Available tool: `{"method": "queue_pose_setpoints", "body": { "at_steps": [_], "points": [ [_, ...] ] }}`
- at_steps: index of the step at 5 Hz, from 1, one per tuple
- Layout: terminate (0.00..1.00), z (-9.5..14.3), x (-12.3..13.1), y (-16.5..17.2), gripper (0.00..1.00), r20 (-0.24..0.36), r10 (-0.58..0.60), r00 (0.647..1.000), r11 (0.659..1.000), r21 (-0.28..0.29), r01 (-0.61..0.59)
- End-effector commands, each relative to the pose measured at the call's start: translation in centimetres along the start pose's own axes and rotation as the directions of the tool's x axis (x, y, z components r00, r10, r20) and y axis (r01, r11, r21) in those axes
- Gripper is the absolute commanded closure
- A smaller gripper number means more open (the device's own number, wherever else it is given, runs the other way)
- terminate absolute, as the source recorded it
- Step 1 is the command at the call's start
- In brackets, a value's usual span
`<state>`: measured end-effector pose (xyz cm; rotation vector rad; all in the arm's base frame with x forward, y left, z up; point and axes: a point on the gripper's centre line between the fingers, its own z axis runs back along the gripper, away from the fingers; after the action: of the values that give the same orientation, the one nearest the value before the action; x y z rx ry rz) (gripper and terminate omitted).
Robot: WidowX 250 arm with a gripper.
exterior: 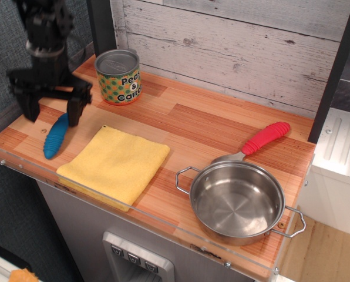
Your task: Pick up the blue fork and place it on the right of the can
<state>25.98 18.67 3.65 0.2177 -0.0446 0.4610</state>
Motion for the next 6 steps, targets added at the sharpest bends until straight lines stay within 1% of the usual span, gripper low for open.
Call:
{"method": "queue_pose_setpoints", "body": {
  "at_steps": [1, 2, 3, 4, 5, 6],
  "points": [
    [0.00, -1.7, 0.7, 0.3, 0.00, 0.031, 0.001, 1.000, 0.998, -0.061, 0.001],
    [0.00, -2.1, 0.6, 0.2, 0.00, 0.026, 0.000, 1.000, 0.997, -0.081, 0.002],
    [0.00, -2.0, 0.6, 0.4, 1.00, 0.029, 0.017, 0.999, 0.995, -0.095, -0.014],
    [0.00, -1.8, 0.5, 0.7, 1.00, 0.022, 0.036, 0.999, 0.995, -0.090, -0.034],
    [0.00, -0.6, 0.2, 1.4, 1.00, 0.029, 0.047, 0.998, 0.996, -0.073, -0.045],
    [0.00, 0.5, 0.1, 1.8, 1.00, -0.020, 0.080, 0.997, 0.995, -0.059, -0.081]
  ]
}}
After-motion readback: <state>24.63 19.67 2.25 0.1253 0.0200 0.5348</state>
